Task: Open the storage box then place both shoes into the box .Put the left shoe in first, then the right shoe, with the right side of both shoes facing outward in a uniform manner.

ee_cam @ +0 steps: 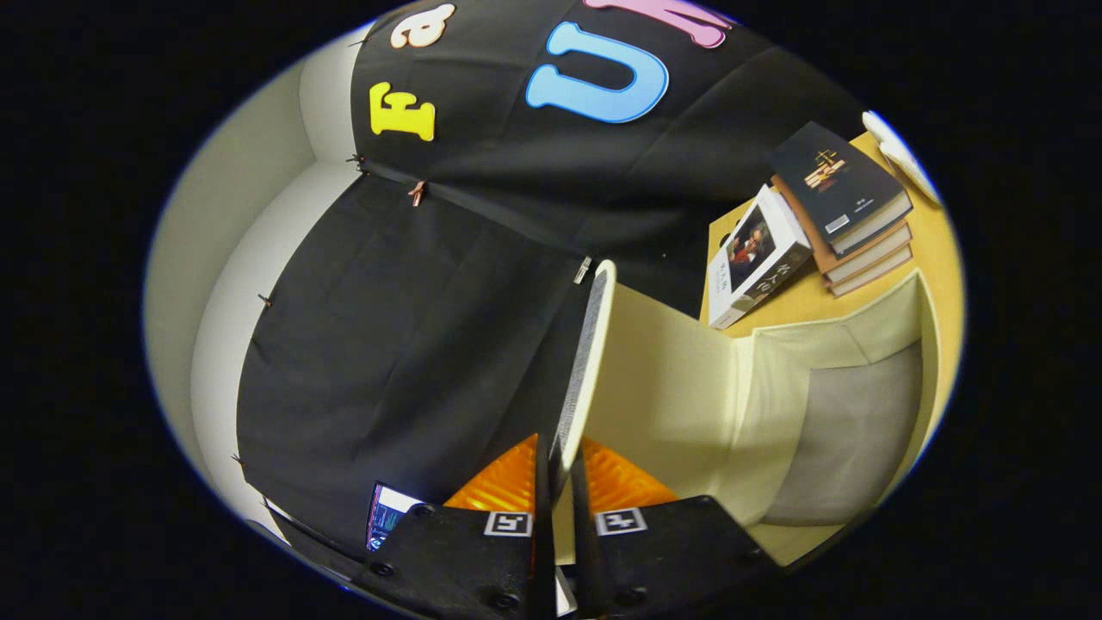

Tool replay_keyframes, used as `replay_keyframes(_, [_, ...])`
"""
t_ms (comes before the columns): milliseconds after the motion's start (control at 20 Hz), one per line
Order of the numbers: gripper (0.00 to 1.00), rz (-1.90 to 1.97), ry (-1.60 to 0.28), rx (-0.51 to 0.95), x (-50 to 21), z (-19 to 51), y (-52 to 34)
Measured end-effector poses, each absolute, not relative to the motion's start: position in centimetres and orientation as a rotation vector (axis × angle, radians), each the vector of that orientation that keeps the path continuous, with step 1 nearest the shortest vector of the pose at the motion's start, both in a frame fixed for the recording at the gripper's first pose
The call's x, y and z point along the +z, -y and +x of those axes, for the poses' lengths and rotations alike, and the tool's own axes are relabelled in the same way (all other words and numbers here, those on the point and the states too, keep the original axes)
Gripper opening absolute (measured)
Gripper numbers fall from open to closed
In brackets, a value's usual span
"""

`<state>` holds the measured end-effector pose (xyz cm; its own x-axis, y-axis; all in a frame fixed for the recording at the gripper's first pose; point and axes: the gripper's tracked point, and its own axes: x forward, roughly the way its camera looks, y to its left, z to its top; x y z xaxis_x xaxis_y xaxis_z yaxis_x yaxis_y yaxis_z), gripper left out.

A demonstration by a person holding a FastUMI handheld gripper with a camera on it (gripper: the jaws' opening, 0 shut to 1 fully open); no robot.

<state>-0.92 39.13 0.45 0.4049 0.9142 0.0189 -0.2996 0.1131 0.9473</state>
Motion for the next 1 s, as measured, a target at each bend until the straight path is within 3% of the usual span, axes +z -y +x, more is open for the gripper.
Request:
replay_keyframes(50, [0.18, 1.093, -0.701, 1.014, 0.7, -1.1, -39.7])
replay_keyframes(300, [0.79, 1.019, -0.697, 1.009, -0.3, -1.8, -40.4])
replay_keyframes(400, [0.9, 0.979, -0.69, 0.984, -0.9, -1.8, -39.4])
replay_keyframes(500, [0.96, 0.927, -0.661, 0.939, -1.5, -1.6, -37.3])
replay_keyframes(750, [0.96, 0.784, -0.506, 0.815, -2.6, -0.6, -30.1])
replay_keyframes(1000, [0.96, 0.548, -0.444, 0.582, -6.8, -0.6, -19.6])
